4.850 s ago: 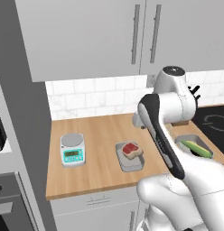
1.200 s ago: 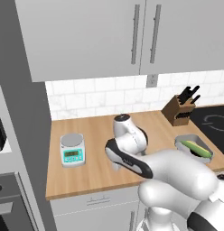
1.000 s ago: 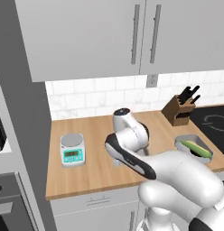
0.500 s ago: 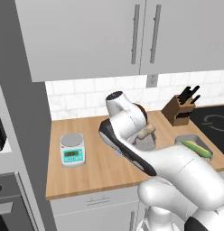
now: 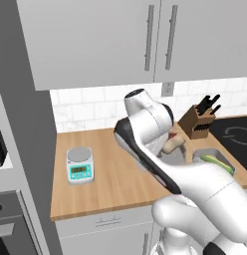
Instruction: Take the meat container that has the steak and place it on the second highest rack of the freezer. Then take the vegetable container that has the avocado and corn and place it on the highest rack of the freezer.
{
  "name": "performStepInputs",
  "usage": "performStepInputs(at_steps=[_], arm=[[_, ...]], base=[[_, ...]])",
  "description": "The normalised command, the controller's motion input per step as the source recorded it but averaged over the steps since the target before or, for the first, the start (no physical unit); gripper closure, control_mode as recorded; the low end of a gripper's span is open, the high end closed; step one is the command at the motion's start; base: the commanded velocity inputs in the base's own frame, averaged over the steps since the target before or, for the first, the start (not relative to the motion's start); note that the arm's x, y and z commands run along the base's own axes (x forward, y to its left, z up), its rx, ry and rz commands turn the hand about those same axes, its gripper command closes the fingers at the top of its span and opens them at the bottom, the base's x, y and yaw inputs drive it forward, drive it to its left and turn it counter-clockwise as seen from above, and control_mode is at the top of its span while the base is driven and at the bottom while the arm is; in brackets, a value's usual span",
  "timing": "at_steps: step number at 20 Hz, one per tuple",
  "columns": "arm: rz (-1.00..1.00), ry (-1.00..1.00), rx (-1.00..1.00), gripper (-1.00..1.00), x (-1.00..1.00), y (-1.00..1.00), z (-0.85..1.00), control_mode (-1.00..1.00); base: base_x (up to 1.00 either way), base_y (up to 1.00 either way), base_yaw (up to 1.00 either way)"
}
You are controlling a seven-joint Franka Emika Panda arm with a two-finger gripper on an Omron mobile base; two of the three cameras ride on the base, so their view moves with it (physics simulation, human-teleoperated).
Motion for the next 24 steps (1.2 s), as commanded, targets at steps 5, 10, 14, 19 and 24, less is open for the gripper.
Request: performStepInputs(at_steps=[5, 10, 14, 19, 24], arm=[[0.14, -0.06, 0.08, 1.0, -0.22, -0.16, 0.46, -1.0], [0.22, -0.09, 0.07, 1.0, -0.1, -0.02, 0.44, -1.0], [0.07, -0.15, 0.14, 1.0, -0.31, -0.18, 0.15, -1.0], [0.0, -0.19, 0.05, 1.0, -0.31, -0.19, 0.0, -1.0], [0.0, -0.1, 0.0, 1.0, -0.09, -0.03, 0.0, -1.0]], base=[[0.0, 0.0, 0.0], [0.0, 0.0, 0.0], [0.0, 0.0, 0.0], [0.0, 0.0, 0.0], [0.0, 0.0, 0.0]])
